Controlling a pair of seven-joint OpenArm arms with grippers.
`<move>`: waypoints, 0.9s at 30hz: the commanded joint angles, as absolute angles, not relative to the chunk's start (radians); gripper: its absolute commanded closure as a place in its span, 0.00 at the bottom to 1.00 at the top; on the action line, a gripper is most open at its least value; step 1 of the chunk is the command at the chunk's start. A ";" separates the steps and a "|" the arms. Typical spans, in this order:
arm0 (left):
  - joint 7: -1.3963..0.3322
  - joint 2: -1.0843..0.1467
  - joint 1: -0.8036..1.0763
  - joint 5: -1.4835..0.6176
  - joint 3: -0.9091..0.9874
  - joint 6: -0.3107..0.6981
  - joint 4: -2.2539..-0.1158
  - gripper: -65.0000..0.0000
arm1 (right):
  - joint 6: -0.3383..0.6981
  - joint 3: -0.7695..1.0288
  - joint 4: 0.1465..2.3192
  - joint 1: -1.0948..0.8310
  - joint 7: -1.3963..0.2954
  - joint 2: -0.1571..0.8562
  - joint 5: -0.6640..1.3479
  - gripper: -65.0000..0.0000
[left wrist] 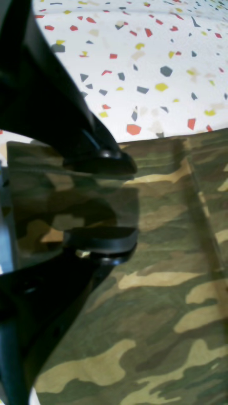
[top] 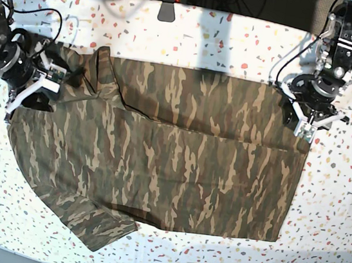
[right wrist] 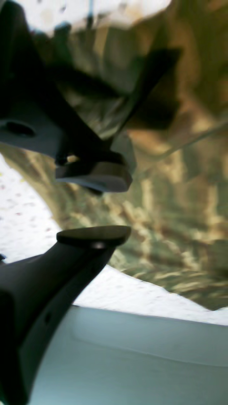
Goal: Fold the T-shirt properly
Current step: 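Move the right gripper to the sleeve beside it and grasp it, then fold the grasped sleeve with the right gripper toward the shirt's center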
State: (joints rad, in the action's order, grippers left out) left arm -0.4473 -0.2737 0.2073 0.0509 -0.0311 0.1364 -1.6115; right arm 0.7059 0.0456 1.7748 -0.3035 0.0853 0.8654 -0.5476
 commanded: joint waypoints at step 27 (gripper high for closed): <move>-0.426 -0.283 0.197 0.051 -0.025 0.125 -1.626 0.60 | 0.698 0.032 1.787 -0.411 0.215 0.961 -0.752 0.65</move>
